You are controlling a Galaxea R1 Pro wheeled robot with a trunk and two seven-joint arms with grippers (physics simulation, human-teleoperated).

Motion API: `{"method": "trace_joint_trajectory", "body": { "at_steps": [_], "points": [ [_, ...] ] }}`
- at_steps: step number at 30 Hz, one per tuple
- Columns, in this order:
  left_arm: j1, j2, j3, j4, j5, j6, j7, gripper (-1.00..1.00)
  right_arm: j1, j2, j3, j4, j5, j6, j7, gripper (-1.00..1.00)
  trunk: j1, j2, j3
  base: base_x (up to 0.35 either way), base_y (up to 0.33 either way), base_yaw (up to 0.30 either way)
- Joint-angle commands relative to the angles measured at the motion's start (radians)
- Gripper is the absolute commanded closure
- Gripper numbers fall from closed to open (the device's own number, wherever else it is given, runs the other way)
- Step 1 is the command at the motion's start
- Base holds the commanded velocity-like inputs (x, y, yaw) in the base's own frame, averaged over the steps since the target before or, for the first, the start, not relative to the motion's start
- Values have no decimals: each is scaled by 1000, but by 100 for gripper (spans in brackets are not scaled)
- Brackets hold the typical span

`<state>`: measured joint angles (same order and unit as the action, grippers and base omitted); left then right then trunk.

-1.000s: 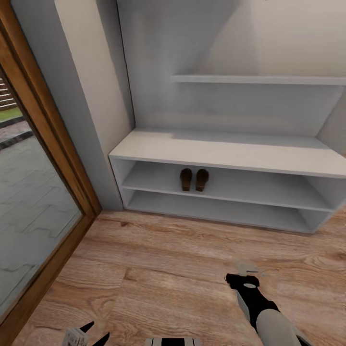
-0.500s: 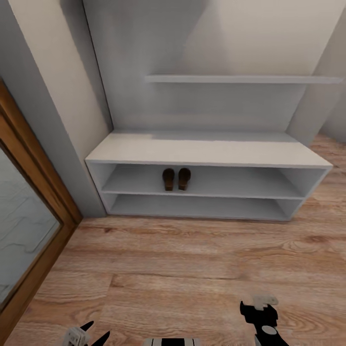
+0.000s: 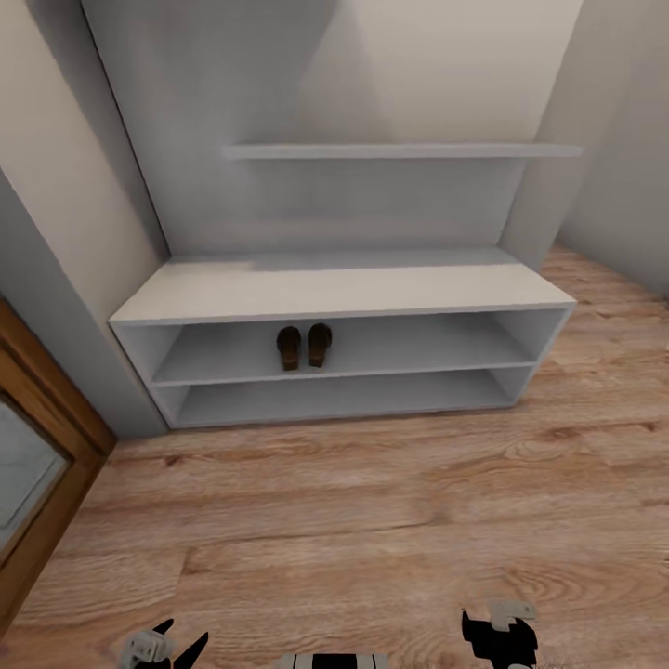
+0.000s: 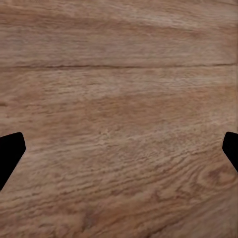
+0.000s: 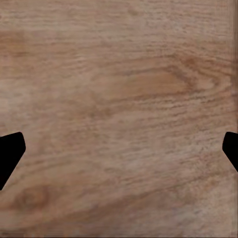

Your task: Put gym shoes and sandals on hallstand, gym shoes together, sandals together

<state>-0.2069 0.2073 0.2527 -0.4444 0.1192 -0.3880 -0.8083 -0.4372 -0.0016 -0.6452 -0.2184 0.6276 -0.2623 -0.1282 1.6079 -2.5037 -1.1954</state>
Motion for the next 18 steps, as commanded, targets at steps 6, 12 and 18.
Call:
{"method": "trace_joint_trajectory", "body": {
  "at_steps": [6,12,18],
  "points": [
    [0,-5,3,1,5,0,16,-100,5,-3,-8,13,7,-8,-4,-100,0,0,-3,0,0,-270],
    [0,-6,3,3,5,2,24,-100,9,-29,-7,21,6,-58,12,-100,-1,0,-1,0,0,-270],
    [0,-6,4,6,5,2,39,-100,11,-37,-9,40,6,-101,72,-100,-3,1,20,0,0,-270]
  ]
}}
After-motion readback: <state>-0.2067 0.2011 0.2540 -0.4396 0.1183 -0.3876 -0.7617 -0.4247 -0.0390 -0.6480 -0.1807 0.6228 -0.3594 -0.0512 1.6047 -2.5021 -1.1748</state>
